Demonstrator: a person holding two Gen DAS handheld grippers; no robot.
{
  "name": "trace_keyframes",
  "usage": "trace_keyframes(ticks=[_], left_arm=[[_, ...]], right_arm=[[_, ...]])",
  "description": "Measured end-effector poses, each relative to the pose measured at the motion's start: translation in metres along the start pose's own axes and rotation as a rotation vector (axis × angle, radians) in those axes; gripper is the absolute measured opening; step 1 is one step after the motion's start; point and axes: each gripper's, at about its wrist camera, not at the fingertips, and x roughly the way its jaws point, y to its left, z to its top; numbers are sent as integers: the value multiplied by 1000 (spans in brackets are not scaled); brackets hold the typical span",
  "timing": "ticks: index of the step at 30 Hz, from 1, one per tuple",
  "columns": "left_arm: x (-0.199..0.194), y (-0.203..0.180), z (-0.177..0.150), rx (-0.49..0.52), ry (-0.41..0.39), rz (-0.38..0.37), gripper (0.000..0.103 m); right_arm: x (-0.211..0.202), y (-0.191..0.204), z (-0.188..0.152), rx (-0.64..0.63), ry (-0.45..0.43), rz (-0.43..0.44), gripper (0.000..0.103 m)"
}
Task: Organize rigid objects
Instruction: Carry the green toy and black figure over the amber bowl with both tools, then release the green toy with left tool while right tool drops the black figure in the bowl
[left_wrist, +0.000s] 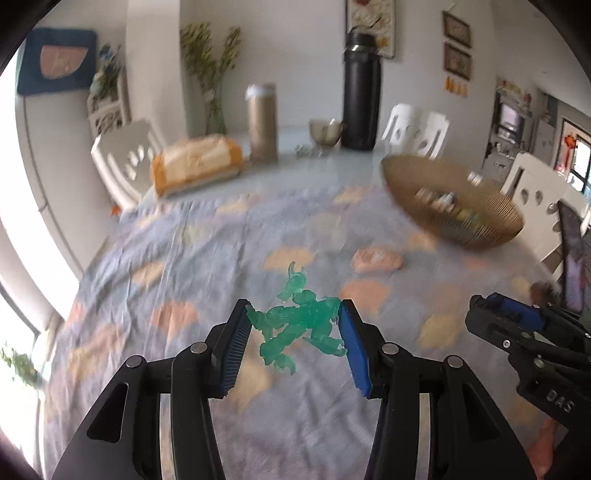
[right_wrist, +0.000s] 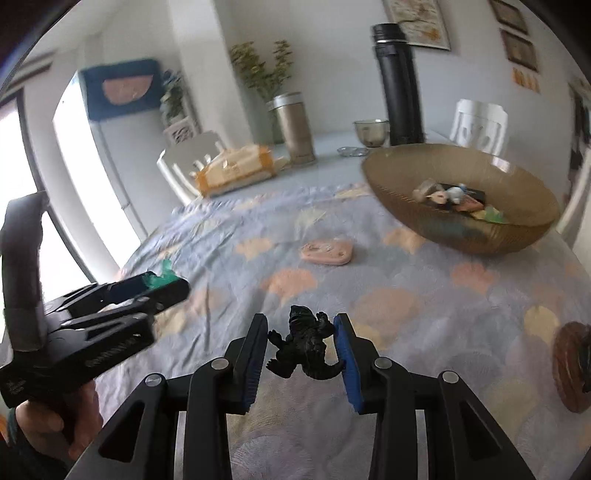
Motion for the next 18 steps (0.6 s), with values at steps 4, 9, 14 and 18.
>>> trace_keyframes(ticks=[4, 9, 14, 18], left_arm=[[-13, -31, 49, 47, -81, -53, 46], [1, -75, 111, 59, -120, -195, 46], [65, -107, 132, 13, 5, -298, 45], [101, -123, 123, 14, 63, -338, 48]], right_arm=[[-36, -26, 37, 56, -101, -57, 36], [-67, -72, 94, 168, -189, -212, 36], [-35, -118, 120, 303, -75, -268, 36], [-13, -137, 118, 370, -12, -258, 37]])
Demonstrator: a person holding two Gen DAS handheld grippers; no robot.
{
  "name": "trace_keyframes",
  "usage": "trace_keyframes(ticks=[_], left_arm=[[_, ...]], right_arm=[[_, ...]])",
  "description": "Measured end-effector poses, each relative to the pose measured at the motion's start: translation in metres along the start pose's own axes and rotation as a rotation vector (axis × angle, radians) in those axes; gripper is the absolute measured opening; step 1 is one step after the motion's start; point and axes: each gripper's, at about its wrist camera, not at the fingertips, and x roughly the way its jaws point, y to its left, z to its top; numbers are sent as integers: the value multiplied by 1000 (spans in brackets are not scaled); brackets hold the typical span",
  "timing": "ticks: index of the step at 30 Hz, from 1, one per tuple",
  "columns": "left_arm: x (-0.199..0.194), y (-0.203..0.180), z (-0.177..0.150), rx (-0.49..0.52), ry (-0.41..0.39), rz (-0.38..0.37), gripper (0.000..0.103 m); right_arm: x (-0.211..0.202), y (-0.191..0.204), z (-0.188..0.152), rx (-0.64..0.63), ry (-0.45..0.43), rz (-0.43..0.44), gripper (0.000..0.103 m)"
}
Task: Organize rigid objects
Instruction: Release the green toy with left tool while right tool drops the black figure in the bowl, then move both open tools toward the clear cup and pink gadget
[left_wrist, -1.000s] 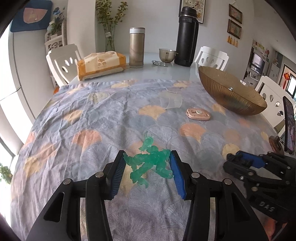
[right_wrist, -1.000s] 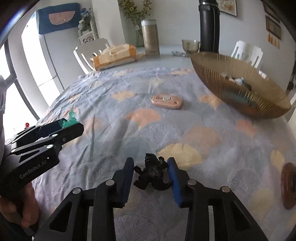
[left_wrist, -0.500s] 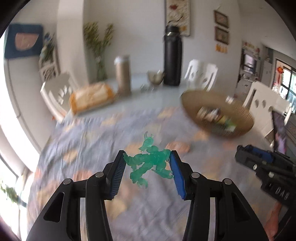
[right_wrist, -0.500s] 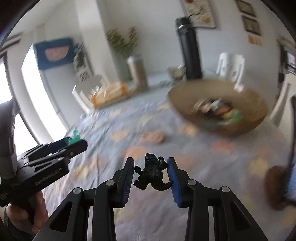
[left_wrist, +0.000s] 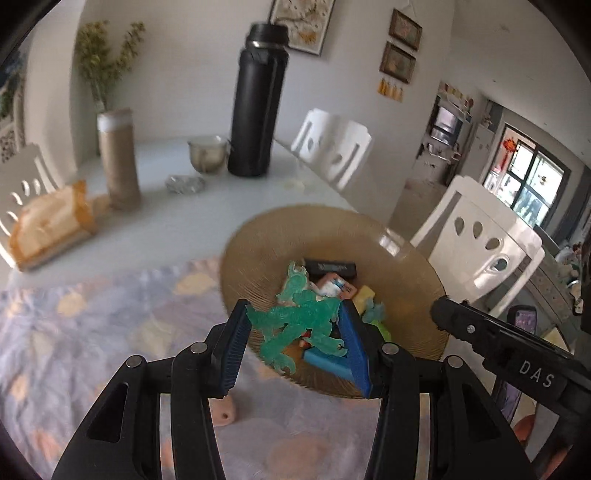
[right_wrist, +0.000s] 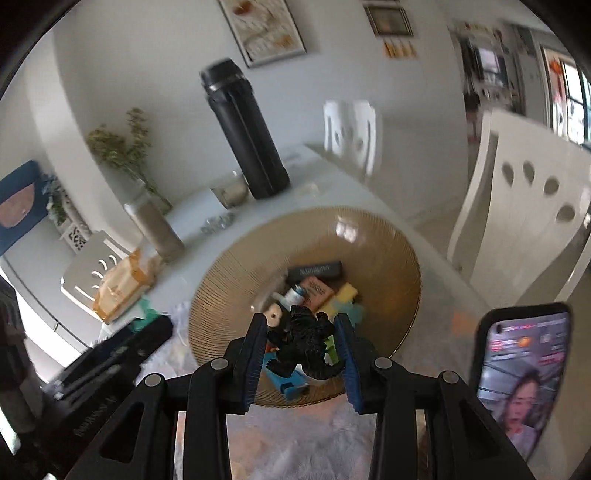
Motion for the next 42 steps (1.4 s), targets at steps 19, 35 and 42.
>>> trace_keyframes(ticks=[19, 35, 42], left_arm=[[-144, 78, -81, -84, -139, 371, 74], [-97, 127, -156, -138, 22, 458, 83], [-95, 121, -159, -122, 36, 498, 83]], right_arm=[[-33, 94, -69, -271, 2, 132, 65], [51, 92, -153, -295, 171, 107, 65], [49, 94, -155, -298, 175, 108, 75]])
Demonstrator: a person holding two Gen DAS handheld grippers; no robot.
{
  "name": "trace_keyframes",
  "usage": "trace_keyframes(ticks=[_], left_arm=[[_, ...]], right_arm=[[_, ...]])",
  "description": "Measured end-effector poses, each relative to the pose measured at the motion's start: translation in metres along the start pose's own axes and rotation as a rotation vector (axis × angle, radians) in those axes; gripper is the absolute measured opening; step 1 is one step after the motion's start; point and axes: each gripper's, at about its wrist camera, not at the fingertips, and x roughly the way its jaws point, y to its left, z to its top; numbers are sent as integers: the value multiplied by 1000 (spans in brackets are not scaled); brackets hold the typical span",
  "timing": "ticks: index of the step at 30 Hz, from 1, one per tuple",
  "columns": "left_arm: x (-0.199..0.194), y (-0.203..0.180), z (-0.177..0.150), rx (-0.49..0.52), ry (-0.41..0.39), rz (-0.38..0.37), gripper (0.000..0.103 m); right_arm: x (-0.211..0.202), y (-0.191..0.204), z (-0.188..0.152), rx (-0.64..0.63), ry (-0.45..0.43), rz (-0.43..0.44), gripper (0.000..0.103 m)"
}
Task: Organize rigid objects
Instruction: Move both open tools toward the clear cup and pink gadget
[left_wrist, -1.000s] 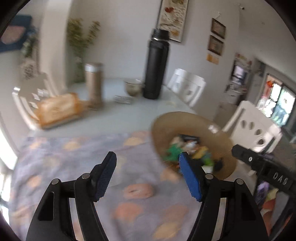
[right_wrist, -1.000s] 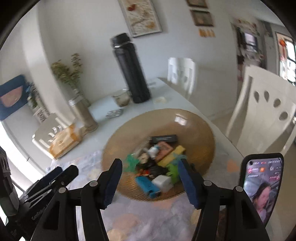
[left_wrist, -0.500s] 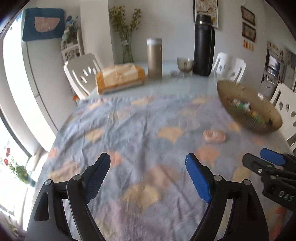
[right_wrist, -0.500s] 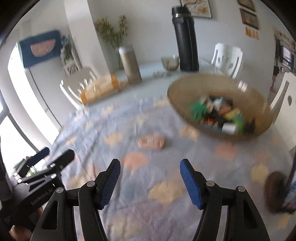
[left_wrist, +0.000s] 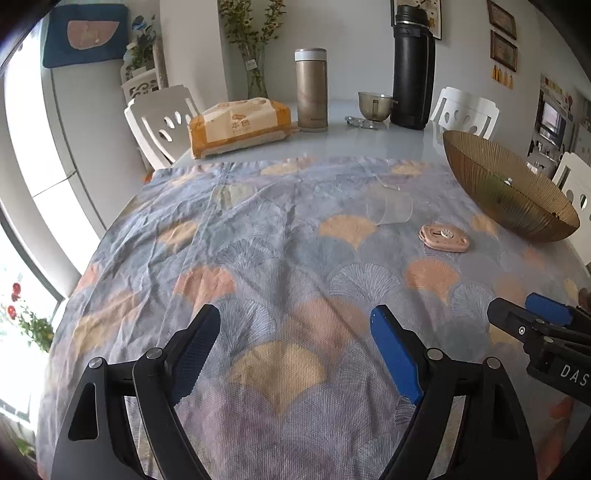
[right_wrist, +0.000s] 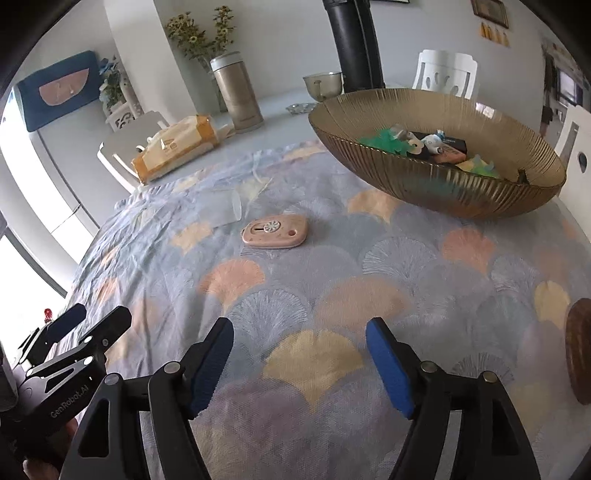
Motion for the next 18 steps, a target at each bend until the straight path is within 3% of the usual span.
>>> trace_keyframes(ticks=[3, 18], left_arm=[[2, -1, 0, 4, 8, 8, 83], [2, -2, -1, 16, 9, 8, 83]], right_arm=[[1, 4, -1, -23, 0, -26, 83], [5, 9, -2, -48, 18, -54, 83]])
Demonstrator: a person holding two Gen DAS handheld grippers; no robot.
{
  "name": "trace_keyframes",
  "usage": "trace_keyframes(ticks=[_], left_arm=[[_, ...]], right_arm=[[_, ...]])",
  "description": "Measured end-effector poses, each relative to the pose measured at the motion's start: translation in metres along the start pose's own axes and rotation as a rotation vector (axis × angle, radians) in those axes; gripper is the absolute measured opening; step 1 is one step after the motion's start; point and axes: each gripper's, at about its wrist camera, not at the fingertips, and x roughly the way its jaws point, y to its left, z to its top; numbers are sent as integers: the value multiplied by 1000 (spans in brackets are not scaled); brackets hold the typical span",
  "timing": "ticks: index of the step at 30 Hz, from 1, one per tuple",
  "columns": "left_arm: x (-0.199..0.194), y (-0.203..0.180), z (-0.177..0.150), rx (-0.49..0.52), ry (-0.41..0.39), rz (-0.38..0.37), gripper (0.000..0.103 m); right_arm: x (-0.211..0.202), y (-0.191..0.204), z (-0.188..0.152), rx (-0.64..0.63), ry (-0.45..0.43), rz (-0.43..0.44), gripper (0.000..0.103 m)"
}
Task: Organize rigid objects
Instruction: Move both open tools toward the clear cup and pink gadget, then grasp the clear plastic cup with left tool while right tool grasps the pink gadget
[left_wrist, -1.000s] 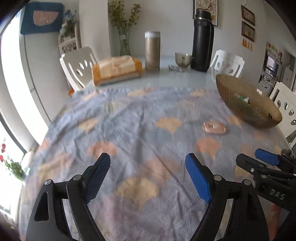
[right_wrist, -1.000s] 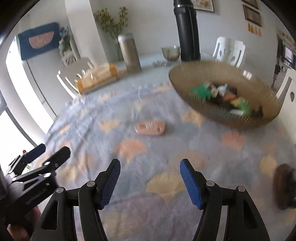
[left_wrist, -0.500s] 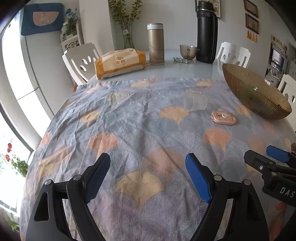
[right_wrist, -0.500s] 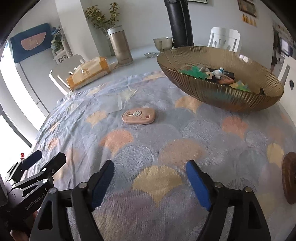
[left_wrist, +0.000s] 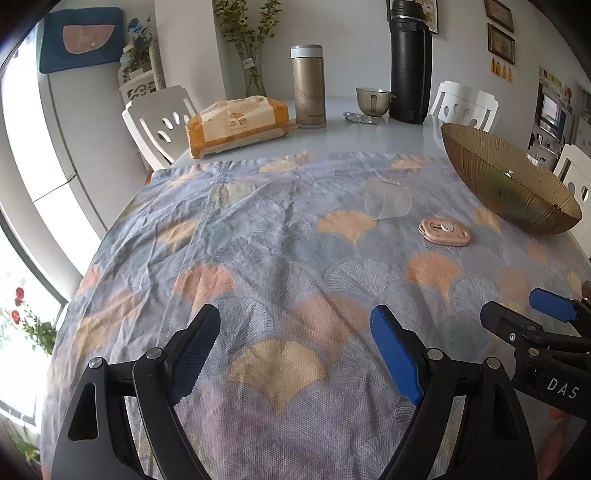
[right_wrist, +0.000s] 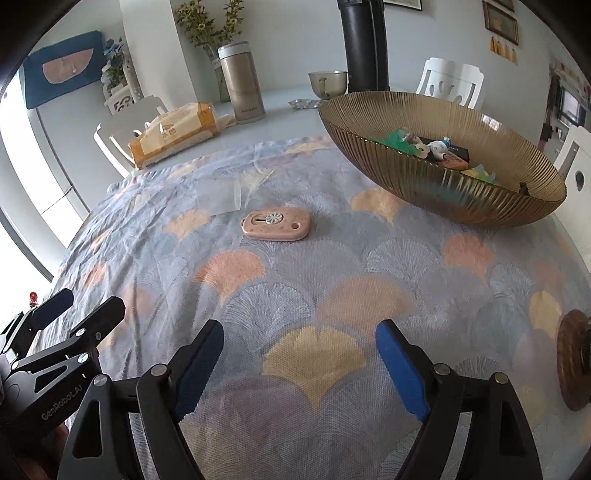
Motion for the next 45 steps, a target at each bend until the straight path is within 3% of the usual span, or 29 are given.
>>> trace_keyframes(ticks=[12, 17, 22, 24, 30, 34, 37, 40, 41, 42, 44, 45], left_arm=[[1, -1, 0, 5, 8, -10, 83], [16, 1, 19, 100, 141, -144, 82], [33, -9, 67, 277, 81, -232, 82], [54, -16, 82, 312, 101, -290, 82], [107, -34, 107, 388, 159, -462, 82], [124, -48, 108, 467, 168, -501, 82], [128, -52, 110, 464, 158, -530, 79], [120, -55, 104, 492, 129, -515, 45], [117, -54, 103, 482, 135, -516, 46], [117, -52, 102, 469, 140, -514, 46], [112, -44, 100, 441, 145, -492, 46], [109, -39, 96, 425, 151, -472, 46]], right_arm=[[5, -6, 5, 30, 23, -14, 83], [18, -13, 24, 9, 76, -26, 84], [41, -14, 50, -38, 72, -55, 84], [50, -6, 55, -93, 68, -81, 84], [62, 9, 66, -181, 82, -18, 84], [72, 12, 76, -211, 86, 12, 86], [75, 17, 78, -231, 88, 26, 88], [75, 20, 79, -245, 90, 35, 88], [75, 21, 78, -248, 89, 39, 88], [73, 23, 77, -256, 83, 42, 82], [66, 29, 72, -294, 60, 64, 55], [64, 32, 70, -304, 59, 67, 55]])
